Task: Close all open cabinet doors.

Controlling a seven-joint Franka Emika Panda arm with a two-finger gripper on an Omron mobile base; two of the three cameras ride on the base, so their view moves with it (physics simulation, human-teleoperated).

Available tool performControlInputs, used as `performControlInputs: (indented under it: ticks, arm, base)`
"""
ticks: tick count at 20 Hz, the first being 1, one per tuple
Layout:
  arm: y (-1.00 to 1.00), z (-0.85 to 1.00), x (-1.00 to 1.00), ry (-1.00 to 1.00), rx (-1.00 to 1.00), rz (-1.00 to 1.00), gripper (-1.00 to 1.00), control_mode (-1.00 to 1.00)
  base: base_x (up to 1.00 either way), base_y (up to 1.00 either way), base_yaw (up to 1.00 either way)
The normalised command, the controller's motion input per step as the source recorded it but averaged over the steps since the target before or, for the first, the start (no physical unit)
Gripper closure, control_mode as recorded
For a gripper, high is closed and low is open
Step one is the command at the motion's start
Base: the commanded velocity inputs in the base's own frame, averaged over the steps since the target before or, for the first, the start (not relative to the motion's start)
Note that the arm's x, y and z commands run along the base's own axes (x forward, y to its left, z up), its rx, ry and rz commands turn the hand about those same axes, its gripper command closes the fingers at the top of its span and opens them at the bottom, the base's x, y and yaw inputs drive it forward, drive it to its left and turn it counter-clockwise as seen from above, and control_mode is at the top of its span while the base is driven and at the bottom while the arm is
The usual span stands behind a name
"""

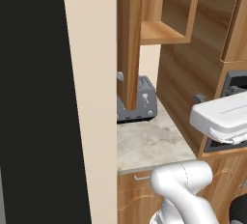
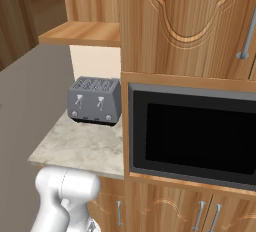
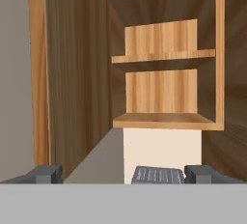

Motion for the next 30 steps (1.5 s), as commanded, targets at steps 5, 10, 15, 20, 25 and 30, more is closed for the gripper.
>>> performControlInputs:
  ticks: [5, 10, 15, 20, 25, 30]
  arm:
    - [0.07, 0.04, 0.0, 0.03, 0.0, 0.21, -1.0, -1.0]
    - [0.11, 0.0, 0.0, 0.0, 0.0, 0.12, -1.0, -1.0]
    - [0.27, 0.0, 0.0, 0.0, 0.0, 0.02, -1.0, -1.0]
    - [0.27, 0.0, 0.01, 0.0, 0.0, 0.0, -1.0, -1.0]
    - [0.23, 0.0, 0.05, 0.0, 0.0, 0.0, -1.0, -1.0]
    - [0.28, 0.0, 0.14, 0.0, -0.03, 0.0, -1.0, -1.0]
  base:
    - [0.0, 0.0, 0.0]
    - [0.0, 0.0, 0.0]
    - [0.0, 0.0, 0.0]
    - [0.0, 0.0, 0.0]
    - [0.0, 0.0, 0.0]
    - [0.0, 0.0, 0.0]
